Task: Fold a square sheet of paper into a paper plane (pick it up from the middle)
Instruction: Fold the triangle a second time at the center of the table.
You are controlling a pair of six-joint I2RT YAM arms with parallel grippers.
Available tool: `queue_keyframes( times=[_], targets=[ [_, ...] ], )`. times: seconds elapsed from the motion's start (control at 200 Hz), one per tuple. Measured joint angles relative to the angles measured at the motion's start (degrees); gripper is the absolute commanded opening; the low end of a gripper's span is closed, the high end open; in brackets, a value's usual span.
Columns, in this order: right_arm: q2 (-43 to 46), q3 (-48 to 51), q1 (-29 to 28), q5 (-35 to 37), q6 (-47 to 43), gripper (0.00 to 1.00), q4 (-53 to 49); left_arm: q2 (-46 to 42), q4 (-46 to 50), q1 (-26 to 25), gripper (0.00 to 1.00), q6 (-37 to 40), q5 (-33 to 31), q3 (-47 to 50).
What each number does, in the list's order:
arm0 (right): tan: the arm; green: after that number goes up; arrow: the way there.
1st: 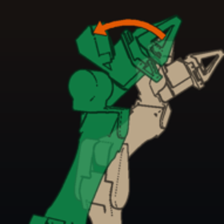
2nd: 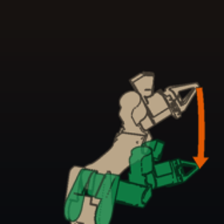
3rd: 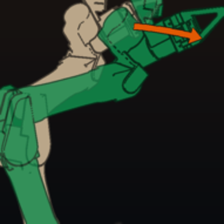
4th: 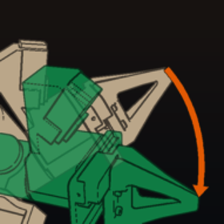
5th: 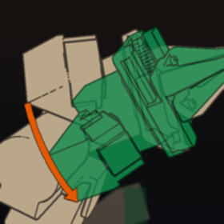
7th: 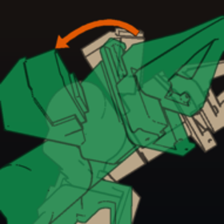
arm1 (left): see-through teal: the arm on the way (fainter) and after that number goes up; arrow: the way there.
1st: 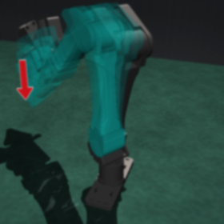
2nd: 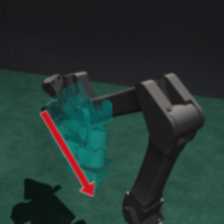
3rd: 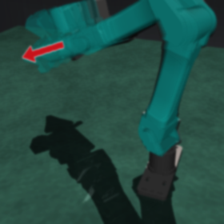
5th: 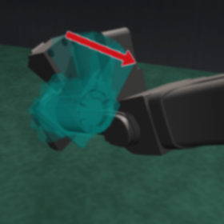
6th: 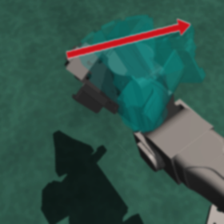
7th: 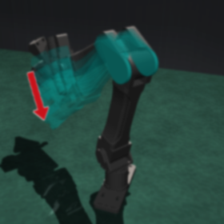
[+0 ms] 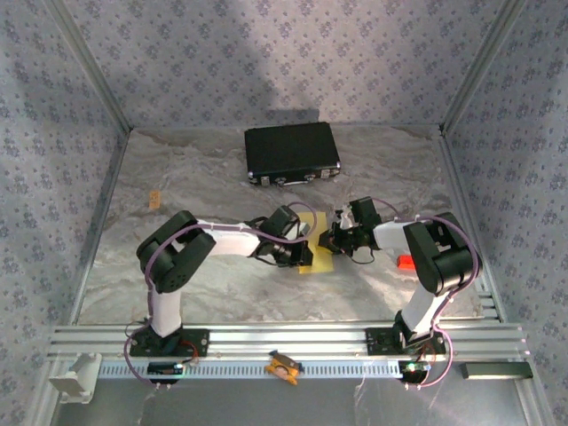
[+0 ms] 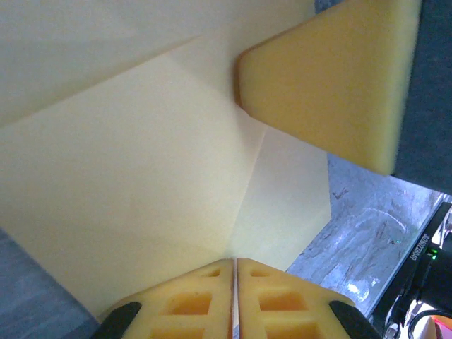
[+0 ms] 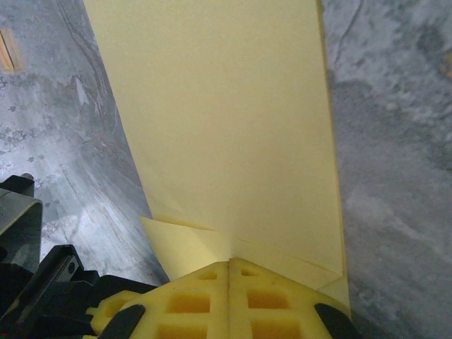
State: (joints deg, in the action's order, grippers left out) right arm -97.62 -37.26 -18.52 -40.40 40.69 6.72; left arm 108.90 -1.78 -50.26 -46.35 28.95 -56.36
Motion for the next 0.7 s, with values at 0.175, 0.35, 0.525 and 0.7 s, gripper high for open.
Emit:
queue_keyframes(
  times=[0.175, 0.35, 0.525, 0.7],
  targets=[
    [0.0, 0.0, 0.0, 0.0, 0.0, 0.0, 0.0, -1.3, -1.4, 0.0, 0.1, 0.2, -0.1, 2.0],
    [0.0, 0.0, 0.0, 0.0, 0.0, 0.0, 0.0, -3.8, -0.1, -0.1, 0.1, 0.9, 0.0, 4.5],
    [0.0, 0.1, 0.0, 0.0, 0.0, 0.0, 0.0, -3.9, 0.2, -0.1, 0.09, 1.7, -0.1, 5.0],
    [0.0, 0.3, 0.1, -0.1, 0.0, 0.0, 0.4, -5.3, -0.6, -0.1, 0.08, 1.7, -0.2, 7.0]
  ],
)
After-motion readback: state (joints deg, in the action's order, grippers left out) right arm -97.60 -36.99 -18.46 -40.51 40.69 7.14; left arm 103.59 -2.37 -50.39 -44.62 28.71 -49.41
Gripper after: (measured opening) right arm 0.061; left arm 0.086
